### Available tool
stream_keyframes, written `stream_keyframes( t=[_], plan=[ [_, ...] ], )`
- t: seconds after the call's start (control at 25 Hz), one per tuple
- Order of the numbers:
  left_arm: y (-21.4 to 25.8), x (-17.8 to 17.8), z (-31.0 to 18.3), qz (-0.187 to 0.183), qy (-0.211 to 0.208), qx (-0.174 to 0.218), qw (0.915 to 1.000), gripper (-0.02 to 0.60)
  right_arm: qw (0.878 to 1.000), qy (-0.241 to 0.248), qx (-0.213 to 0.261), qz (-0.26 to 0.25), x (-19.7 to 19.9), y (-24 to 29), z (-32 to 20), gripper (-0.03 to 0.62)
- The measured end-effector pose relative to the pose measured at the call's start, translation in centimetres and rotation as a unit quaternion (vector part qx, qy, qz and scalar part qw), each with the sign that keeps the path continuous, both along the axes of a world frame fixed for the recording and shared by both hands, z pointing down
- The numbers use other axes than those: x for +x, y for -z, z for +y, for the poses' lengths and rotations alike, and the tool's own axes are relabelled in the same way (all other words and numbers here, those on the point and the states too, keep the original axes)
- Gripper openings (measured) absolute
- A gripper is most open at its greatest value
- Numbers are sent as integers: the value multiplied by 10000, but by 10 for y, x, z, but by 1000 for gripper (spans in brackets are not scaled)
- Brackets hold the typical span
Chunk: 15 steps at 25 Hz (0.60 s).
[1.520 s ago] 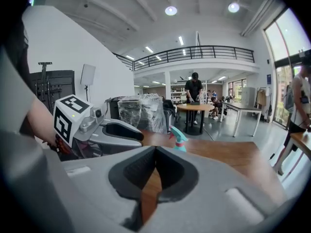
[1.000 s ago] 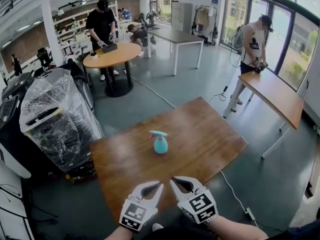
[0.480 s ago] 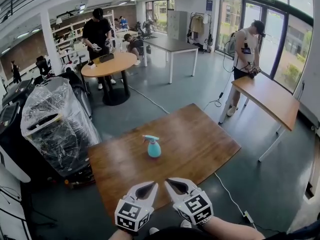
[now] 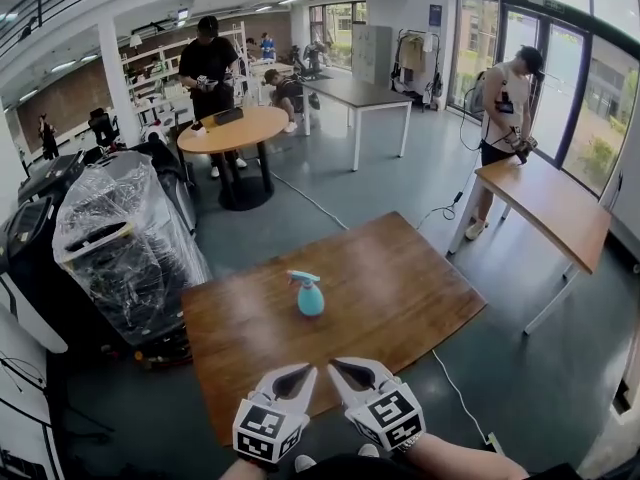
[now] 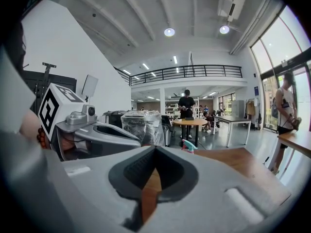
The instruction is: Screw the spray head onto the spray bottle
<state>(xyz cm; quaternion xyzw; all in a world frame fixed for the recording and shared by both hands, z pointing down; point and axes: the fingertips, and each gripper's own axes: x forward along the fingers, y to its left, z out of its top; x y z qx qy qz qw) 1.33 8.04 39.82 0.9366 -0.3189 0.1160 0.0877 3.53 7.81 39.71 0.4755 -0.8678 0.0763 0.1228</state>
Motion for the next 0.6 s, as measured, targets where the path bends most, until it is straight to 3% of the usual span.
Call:
stream_keyframes(
  t=[0.6],
  plan=[
    [-6,3,-4,-86,93,4,9999,15,9999,69,-70,-37,3,-2,-4,-8]
  ],
)
